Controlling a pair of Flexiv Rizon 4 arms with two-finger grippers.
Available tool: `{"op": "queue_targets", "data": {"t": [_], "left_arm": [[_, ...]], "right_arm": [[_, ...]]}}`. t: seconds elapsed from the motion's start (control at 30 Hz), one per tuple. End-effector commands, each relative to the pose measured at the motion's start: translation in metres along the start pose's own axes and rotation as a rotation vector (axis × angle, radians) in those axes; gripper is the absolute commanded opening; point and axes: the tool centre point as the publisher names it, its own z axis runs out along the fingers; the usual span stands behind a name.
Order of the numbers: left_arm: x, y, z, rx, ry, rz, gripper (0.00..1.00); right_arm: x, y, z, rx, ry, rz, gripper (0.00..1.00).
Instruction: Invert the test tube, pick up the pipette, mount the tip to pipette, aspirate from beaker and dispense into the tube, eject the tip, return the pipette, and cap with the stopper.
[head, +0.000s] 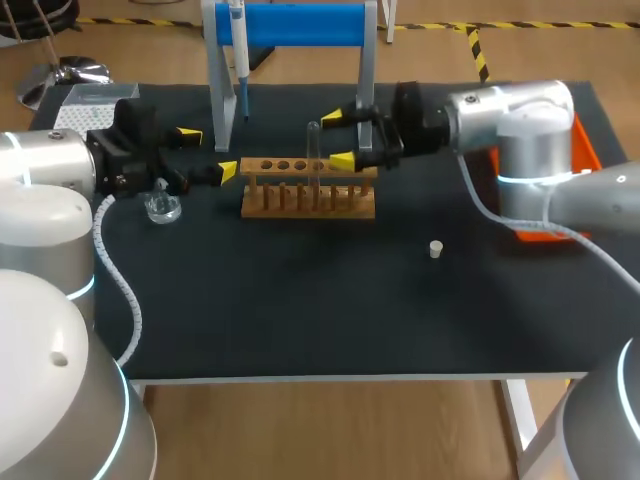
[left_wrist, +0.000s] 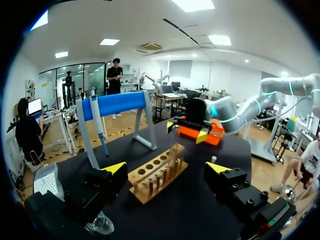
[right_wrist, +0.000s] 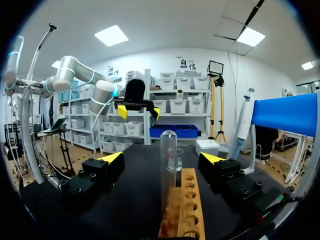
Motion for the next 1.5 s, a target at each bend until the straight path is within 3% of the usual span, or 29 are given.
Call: {"op": "queue_targets", "data": {"t": [0.03,0.67,1.17,1.2,1.27,1.33,1.4,1.5], "left_arm": [[0.001,0.002,0.001,0.007,-0.003,0.001,1.0],[0.001,0.002,0.001,0.007,-0.003,0.001,1.0],[0.001,0.002,0.001,0.007,-0.003,0.001,1.0],[0.001,0.002,0.001,0.007,-0.003,0.001,1.0],[0.001,0.002,0.001,0.007,-0.003,0.001,1.0],[0.001,0.002,0.001,0.007,-0.003,0.001,1.0],[0.001,0.002,0.001,0.007,-0.003,0.001,1.0],[0.001,0.002,0.001,0.007,-0.003,0.001,1.0]], "right_arm": [[-0.002,-0.005,0.006,-0.008,0.005,0.0,1.0],[-0.008,-0.007,0.03,-0.027,0.011,0.002,1.0],[-0.012,-0.008,0.033,-0.037,-0.005,0.027,1.0],[-0.012,-0.008,0.033,-0.038,-0.006,0.027,0.87],[-0.012,-0.007,0.034,-0.042,-0.006,0.029,0.81],[-0.011,-0.007,0.034,-0.044,-0.007,0.029,0.66],[-0.011,-0.007,0.034,-0.045,-0.009,0.029,0.64],[-0.011,-0.007,0.034,-0.044,-0.011,0.029,0.5]]}}
